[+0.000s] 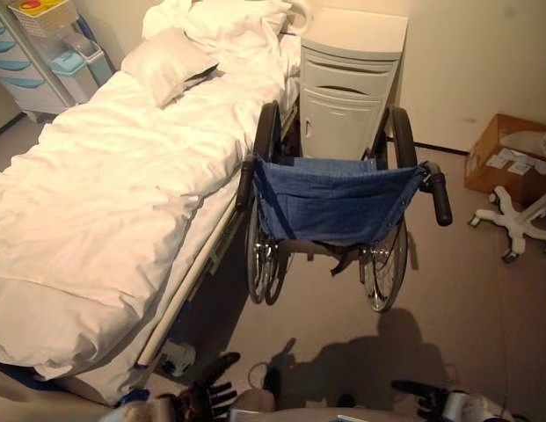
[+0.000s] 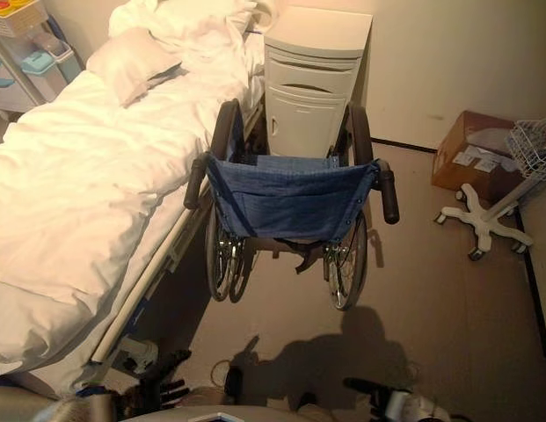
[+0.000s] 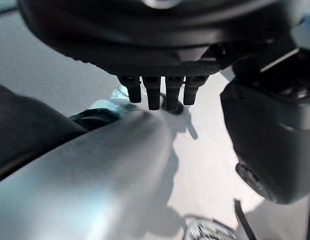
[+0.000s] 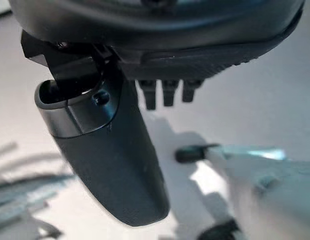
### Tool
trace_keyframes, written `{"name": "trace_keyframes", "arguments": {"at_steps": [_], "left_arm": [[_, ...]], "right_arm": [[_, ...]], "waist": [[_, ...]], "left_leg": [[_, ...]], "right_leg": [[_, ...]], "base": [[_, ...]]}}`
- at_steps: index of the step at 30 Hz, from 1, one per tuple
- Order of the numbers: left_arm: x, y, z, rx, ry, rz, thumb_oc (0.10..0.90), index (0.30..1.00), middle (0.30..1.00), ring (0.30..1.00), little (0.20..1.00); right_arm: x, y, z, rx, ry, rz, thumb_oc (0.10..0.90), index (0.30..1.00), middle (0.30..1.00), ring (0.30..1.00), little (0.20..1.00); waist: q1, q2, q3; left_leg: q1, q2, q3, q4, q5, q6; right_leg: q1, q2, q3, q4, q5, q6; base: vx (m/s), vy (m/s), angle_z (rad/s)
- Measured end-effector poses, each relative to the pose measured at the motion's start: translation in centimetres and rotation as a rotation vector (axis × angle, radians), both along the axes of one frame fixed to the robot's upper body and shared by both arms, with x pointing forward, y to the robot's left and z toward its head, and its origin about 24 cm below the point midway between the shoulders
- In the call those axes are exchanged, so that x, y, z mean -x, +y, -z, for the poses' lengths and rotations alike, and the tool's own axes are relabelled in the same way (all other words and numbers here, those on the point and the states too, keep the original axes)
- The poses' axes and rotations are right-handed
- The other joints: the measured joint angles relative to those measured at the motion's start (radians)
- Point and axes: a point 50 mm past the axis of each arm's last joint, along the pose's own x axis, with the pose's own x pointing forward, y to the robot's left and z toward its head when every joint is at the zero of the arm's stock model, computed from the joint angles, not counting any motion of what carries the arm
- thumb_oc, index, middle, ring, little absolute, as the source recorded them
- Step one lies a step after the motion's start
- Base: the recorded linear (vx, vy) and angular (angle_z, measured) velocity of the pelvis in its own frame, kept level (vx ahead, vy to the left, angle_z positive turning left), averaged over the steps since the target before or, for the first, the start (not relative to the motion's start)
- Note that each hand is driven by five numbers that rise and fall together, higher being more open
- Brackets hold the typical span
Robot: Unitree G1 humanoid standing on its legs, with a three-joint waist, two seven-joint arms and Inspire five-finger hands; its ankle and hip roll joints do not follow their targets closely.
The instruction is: Push the wheelchair next to the bed
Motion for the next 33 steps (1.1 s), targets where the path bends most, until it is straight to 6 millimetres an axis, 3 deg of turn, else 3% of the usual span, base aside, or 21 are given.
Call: {"name": "trace_keyframes", "arguments": {"at_steps": [4,9,15,21,33], "left_arm": [[0.9,-0.5,2.3,-0.043,0.010,-0.067,0.800,0.900,0.900,0.900,0.900],[2.4,-0.4,3.9,-0.112,0.060,-0.120,0.800,0.900,0.900,0.900,0.900],[3.3,0.3,4.3,-0.182,0.077,-0.115,0.800,0.900,0.900,0.900,0.900],[3.7,-0.1,4.5,-0.180,0.090,-0.122,0.800,0.900,0.900,0.900,0.900],[3.9,-0.7,4.7,-0.176,0.087,-0.119,0.800,0.900,0.900,0.900,0.900]], "right_arm": [[1.0,2.2,1.2,-0.055,0.015,-0.074,0.800,0.900,0.900,0.900,0.900],[2.8,3.7,2.4,-0.133,0.052,-0.037,0.800,0.900,0.900,0.900,0.900],[2.8,3.5,2.5,-0.135,-0.004,-0.139,0.800,0.900,0.900,0.900,0.900],[3.2,2.8,2.5,-0.149,-0.026,-0.166,0.800,0.900,0.900,0.900,0.900],[3.4,2.8,2.6,-0.190,-0.030,-0.163,0.800,0.900,0.900,0.900,0.900]], "waist": [[-0.006,-0.013,-0.014],[-0.025,-0.045,-0.035],[-0.028,-0.041,-0.043],[-0.031,-0.020,-0.055],[-0.029,-0.025,-0.059]], "left_leg": [[0.000,0.000,0.003,0.000,0.000,0.000],[-0.006,0.000,0.010,-0.007,-0.001,0.000],[-0.004,0.001,0.027,-0.007,-0.002,0.001],[-0.002,0.002,0.033,-0.006,-0.003,0.003],[0.000,0.002,0.033,-0.007,-0.003,0.003]], "right_leg": [[-0.001,-0.001,0.001,0.000,0.000,0.001],[-0.006,-0.002,0.004,0.000,0.000,0.000],[-0.018,-0.002,0.022,0.000,0.000,0.000],[-0.018,-0.002,0.026,0.000,0.000,-0.001],[-0.016,-0.001,0.026,0.000,0.000,-0.001]], "base": [[0.01,0.025,-0.01],[0.02,0.046,-0.03],[0.00,0.034,-0.07],[0.00,0.011,-0.02],[0.00,0.000,0.00]]}}
